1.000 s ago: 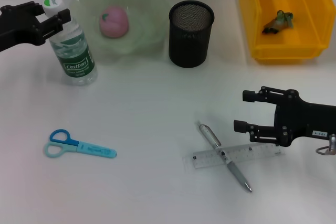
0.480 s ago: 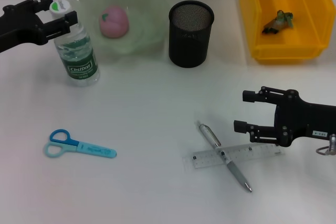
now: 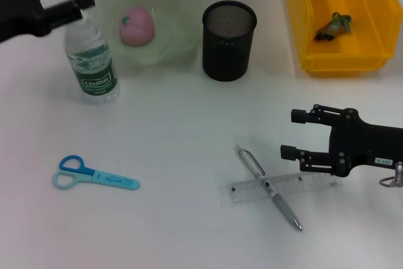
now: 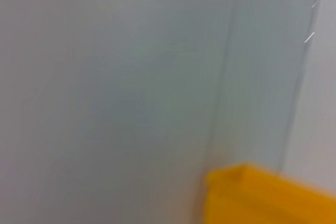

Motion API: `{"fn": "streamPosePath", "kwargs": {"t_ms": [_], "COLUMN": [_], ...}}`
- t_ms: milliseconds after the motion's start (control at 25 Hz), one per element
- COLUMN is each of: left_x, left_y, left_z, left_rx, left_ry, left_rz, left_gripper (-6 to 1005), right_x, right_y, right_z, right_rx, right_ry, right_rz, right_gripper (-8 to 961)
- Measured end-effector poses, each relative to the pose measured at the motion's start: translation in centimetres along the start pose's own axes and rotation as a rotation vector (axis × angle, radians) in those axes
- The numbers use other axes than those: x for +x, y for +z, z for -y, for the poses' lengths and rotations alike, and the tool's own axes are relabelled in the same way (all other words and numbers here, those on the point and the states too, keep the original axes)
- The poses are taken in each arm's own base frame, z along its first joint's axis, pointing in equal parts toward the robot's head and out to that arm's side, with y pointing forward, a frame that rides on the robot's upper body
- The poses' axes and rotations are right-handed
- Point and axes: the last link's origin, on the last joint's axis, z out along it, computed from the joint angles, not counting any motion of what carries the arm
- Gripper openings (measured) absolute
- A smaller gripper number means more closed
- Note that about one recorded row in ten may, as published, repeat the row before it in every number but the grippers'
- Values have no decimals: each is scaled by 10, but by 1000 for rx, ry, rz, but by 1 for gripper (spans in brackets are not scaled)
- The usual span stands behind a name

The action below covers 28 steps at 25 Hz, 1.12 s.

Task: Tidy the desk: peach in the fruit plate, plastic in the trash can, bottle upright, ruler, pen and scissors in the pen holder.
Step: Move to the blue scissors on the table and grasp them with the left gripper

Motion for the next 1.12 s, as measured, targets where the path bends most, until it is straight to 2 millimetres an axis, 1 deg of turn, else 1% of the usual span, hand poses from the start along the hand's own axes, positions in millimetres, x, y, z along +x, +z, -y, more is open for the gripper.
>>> {"fn": "streamPosePath", "kwargs": {"t_ms": [40,80,200,280,360,400,440,480,560,600,640,680,840,1040,1120], "left_x": [13,13,26,28,27,24,16,16,7,7,-6,-6,-29,-37,-38], "left_y": [-8,-8,-18,-21,-21,-20,-18,-18,-16,-16,-14,-14,-12,-9,-9], "left_z": [-7,-7,-16,-25,-29,-33,-39,-39,-44,-44,-49,-49,-55,-58,-59], "left_rx": [-67,-67,-158,-241,-279,-308,-346,-346,-374,-374,-392,-392,-399,-412,-415], "left_ry": [-15,-15,-33,-30,-28,-28,-32,-32,-35,-35,-39,-39,-43,-34,-30], "left_rz": [-67,-67,-127,-114,-91,-65,-9,-9,47,47,127,127,248,295,296], "left_gripper": [791,791,791,791,792,792,792,792,792,792,792,792,789,786,786], "right_x": [0,0,0,0,0,0,0,0,0,0,-1,-1,-1,-1,-1], "right_y": [0,0,0,0,0,0,0,0,0,0,1,1,1,2,2], "right_z": [0,0,0,0,0,0,0,0,-1,-1,-1,-1,0,0,0], "right_rx": [0,0,0,-2,-3,-3,-4,-4,-7,-7,-9,-9,-11,-10,-8], "right_ry": [1,1,2,2,2,1,1,1,0,0,-1,-1,-4,-5,-5], "right_rz": [0,0,0,1,1,1,0,0,-1,-1,-2,-2,-2,-2,-3], "right_gripper": [768,768,768,768,768,768,768,768,768,768,768,768,767,767,767]}}
